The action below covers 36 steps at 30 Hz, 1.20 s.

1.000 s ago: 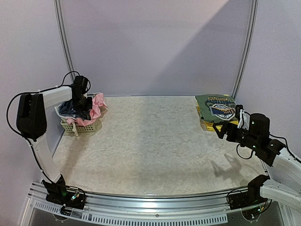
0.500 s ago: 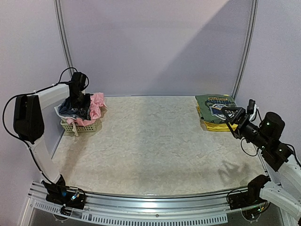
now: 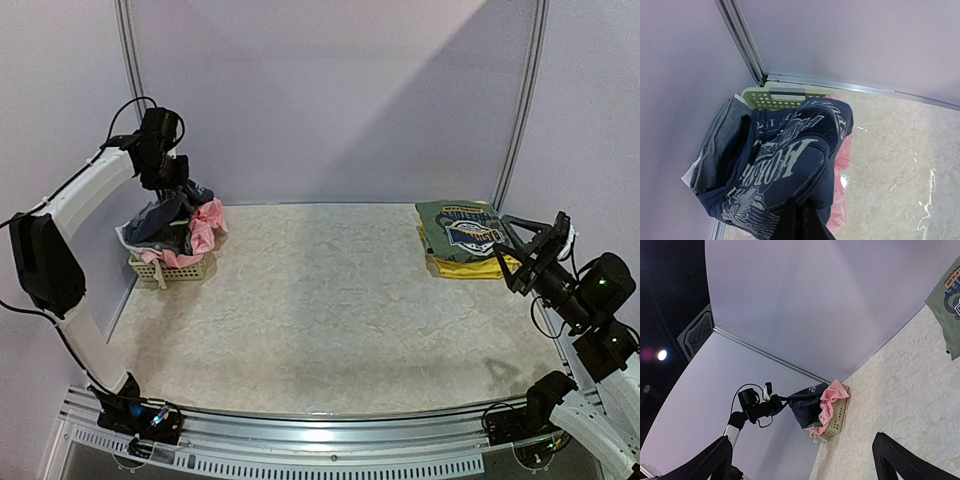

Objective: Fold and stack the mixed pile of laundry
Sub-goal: Pick up the crumpled tank top and place it in the bin, then place the crumpled tank top at the center of the board.

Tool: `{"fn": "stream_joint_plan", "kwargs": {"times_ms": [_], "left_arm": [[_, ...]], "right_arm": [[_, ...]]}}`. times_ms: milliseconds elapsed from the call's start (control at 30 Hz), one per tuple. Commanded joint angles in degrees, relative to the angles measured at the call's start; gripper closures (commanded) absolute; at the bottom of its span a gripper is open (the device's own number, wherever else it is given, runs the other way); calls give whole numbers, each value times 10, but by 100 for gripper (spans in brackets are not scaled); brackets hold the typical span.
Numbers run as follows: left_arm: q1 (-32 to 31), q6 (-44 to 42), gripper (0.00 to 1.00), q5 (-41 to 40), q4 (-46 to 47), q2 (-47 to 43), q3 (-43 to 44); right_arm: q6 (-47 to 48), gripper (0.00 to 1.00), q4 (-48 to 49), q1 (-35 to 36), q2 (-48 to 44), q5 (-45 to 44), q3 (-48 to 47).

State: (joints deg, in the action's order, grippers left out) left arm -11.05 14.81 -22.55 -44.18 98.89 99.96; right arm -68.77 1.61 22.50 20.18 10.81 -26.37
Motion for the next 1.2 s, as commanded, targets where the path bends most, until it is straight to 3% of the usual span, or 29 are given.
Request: {"fn": "stream_joint_plan", "kwargs": {"times_ms": [0, 367, 567, 867, 1000, 1067, 1100, 1167], "left_arm": [[-36, -12, 100, -26, -46, -21, 59], [-205, -48, 100, -74, -104, -12, 187], [-289, -60, 100, -60, -117, -8, 202], [-353, -36, 100, 86, -50, 4, 113], [-349, -28, 96, 88, -9, 32, 40], [-342, -28, 88, 92, 0, 60, 30], [-340, -28, 80, 86, -9, 78, 33], [-340, -31, 46, 50, -15, 96, 31]], "right_arm": [[-5, 1, -15, 3, -2, -4, 5], [-1, 1, -15, 3, -6, -13, 4], [24, 1, -68, 3, -4, -57, -6], [83, 1, -139, 3, 3, -172, -17], [122, 1, -160, 3, 36, -210, -23], [147, 1, -152, 3, 60, -211, -22], [170, 1, -145, 3, 75, -206, -21], [200, 1, -127, 3, 131, -183, -25]]}}
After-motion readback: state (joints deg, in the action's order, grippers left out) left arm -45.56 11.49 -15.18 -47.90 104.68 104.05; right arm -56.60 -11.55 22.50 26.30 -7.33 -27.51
